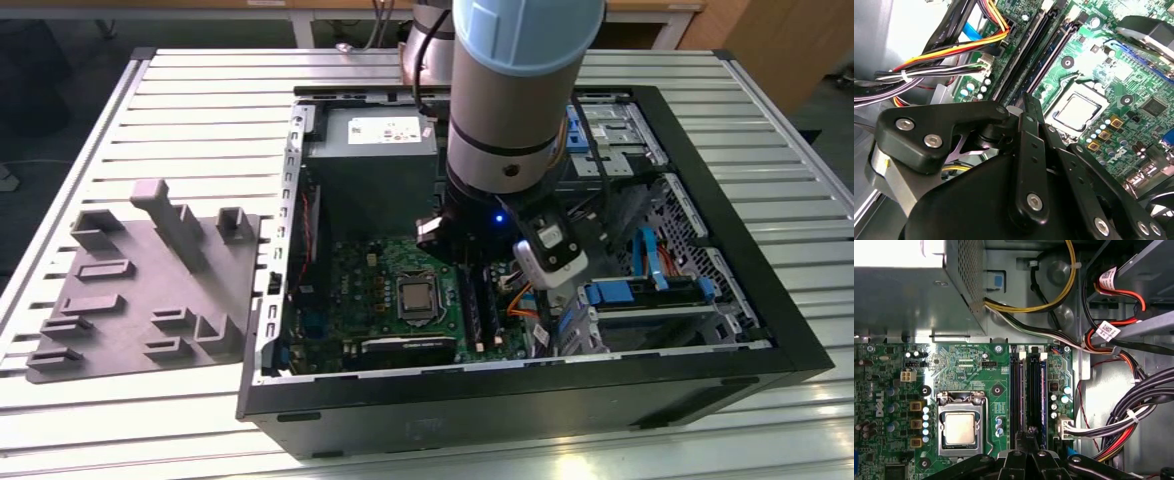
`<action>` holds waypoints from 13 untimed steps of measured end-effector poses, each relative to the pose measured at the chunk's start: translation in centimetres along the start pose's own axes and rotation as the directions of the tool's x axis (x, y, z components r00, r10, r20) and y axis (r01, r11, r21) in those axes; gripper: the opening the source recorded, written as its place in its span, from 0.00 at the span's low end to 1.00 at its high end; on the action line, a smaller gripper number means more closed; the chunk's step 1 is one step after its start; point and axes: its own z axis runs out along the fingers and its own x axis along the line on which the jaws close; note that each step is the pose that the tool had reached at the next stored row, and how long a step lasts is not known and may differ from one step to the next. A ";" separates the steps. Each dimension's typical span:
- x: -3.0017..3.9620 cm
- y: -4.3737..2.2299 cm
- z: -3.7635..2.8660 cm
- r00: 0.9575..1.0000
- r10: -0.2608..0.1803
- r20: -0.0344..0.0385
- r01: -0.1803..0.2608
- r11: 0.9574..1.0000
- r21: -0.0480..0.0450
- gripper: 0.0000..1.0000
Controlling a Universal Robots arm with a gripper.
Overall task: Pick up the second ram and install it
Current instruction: 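Press down the second ram until it locks into place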
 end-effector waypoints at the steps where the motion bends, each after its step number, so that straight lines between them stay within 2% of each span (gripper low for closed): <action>1: 0.00 -0.02 0.00 1.000 0.000 0.000 0.000 1.000 0.000 0.11; 13: -0.01 -0.32 -0.01 1.000 0.000 0.000 0.000 1.000 0.000 0.11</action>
